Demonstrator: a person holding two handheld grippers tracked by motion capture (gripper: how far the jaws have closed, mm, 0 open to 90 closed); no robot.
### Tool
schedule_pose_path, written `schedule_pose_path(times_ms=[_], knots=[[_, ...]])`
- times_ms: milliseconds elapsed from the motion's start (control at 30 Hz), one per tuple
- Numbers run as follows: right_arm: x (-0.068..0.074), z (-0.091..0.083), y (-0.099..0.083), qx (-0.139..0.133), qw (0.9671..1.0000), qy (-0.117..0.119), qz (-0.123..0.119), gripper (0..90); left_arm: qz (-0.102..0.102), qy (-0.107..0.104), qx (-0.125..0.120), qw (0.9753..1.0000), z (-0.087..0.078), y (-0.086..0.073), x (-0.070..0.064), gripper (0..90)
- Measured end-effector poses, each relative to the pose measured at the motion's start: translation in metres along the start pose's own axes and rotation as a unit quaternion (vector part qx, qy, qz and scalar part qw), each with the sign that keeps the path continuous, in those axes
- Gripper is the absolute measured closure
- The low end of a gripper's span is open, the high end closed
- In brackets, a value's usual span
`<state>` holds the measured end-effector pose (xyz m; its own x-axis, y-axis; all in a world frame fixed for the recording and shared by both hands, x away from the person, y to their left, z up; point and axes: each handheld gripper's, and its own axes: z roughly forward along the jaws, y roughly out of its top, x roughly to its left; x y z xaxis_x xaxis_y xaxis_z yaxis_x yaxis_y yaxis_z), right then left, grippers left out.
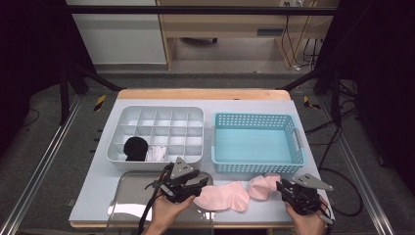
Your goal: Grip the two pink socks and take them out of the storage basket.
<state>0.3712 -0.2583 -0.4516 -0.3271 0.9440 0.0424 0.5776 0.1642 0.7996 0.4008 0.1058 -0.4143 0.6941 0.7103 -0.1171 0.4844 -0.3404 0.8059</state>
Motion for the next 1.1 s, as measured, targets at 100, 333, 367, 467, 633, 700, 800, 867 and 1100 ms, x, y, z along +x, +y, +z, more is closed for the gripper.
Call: schedule_pose_path(times_ms=[100, 333, 367, 467, 633, 700, 800, 867, 1100], knots=[[0.003, -0.007, 0.01, -0.031, 0.9994, 0.012, 0.0, 71.5, -0.002, 0.0, 0.0, 1.0, -0.003, -0.002, 0.002, 55.9], [0.019, 0.012, 0.025, -0.025, 0.9961, 0.085, -0.01, 64.3, -0.006, 0.002, -0.002, 1.0, -0.009, -0.006, 0.005, 56.0], [0.021, 0.015, 0.026, -0.018, 0.9958, 0.089, -0.013, 63.3, -0.008, 0.002, -0.003, 1.0, -0.009, -0.006, 0.005, 56.0], [0.024, 0.028, 0.026, 0.009, 0.9944, 0.105, -0.007, 63.2, -0.009, 0.003, -0.003, 1.0, -0.011, -0.006, 0.007, 56.0], [0.028, 0.04, 0.025, 0.05, 0.9898, 0.133, -0.011, 88.5, -0.012, 0.004, -0.003, 0.9999, -0.01, -0.007, 0.008, 56.1], [0.028, 0.037, 0.027, 0.04, 0.9907, 0.129, -0.016, 88.7, -0.013, 0.007, -0.004, 0.9999, -0.01, -0.006, 0.009, 56.2], [0.029, 0.026, 0.032, -0.011, 0.9923, 0.122, -0.022, 88.8, -0.014, 0.008, -0.008, 0.9998, -0.01, -0.006, 0.01, 56.3], [0.03, 0.021, 0.033, -0.048, 0.9919, 0.114, -0.031, 88.6, -0.013, 0.009, -0.009, 0.9998, -0.01, -0.005, 0.01, 56.4], [0.051, 0.028, 0.02, -0.047, 0.9856, 0.157, -0.043, 87.7, -0.013, 0.006, -0.01, 0.9998, -0.007, -0.005, 0.006, 56.6]])
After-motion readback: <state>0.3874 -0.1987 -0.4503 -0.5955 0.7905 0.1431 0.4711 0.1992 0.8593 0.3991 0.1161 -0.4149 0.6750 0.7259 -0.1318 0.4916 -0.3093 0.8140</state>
